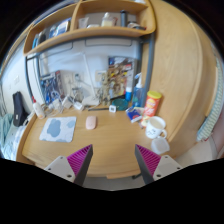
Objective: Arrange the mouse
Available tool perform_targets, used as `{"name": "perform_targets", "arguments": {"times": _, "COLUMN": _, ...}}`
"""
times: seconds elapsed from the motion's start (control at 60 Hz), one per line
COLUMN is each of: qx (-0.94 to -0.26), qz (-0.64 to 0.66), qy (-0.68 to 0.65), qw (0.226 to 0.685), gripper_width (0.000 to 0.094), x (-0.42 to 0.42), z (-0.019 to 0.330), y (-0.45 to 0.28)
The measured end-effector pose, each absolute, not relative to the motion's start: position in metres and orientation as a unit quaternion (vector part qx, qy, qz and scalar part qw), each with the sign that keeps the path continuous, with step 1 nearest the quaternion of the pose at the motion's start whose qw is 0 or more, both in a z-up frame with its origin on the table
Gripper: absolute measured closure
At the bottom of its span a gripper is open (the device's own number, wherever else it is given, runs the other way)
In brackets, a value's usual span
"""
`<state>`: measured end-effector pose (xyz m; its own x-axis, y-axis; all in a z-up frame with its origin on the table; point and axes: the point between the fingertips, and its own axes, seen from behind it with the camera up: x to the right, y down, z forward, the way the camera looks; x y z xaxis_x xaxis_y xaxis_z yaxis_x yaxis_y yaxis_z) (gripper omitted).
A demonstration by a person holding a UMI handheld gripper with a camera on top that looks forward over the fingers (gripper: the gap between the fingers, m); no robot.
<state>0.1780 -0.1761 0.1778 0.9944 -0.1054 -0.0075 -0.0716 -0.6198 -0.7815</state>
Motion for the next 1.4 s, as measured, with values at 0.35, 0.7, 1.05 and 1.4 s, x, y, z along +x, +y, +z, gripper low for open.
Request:
{"name": "perform_targets", "arguments": {"times": 0.35, "qx": -0.924, "qz": 0.002, "qy": 0.026, "qw": 0.382, "gripper_width": 0.0075, "x": 0.053, "z": 0.028, "y": -0.062}}
{"name": "perform_targets", "arguments": {"times": 0.7, "qx": -0.919, "qz": -0.025, "qy": 0.042, "qw": 0.391, "gripper_width": 0.0084, "x": 0.074, "z": -0.009, "y": 0.075}}
{"name": "perform_targets", "arguments": {"times": 1.05, "qx": -0.91, "qz": -0.001, "qy": 0.017, "qw": 0.414, "gripper_width": 0.0483, "x": 0.067, "z": -0.016, "y": 0.124}}
{"name": "perform_targets", "arguments": {"times": 1.4, "qx": -0.928, "qz": 0.017, "qy": 0.029, "qw": 0.371, "gripper_width": 0.0684, "x": 0.066, "z": -0.013, "y": 0.122}}
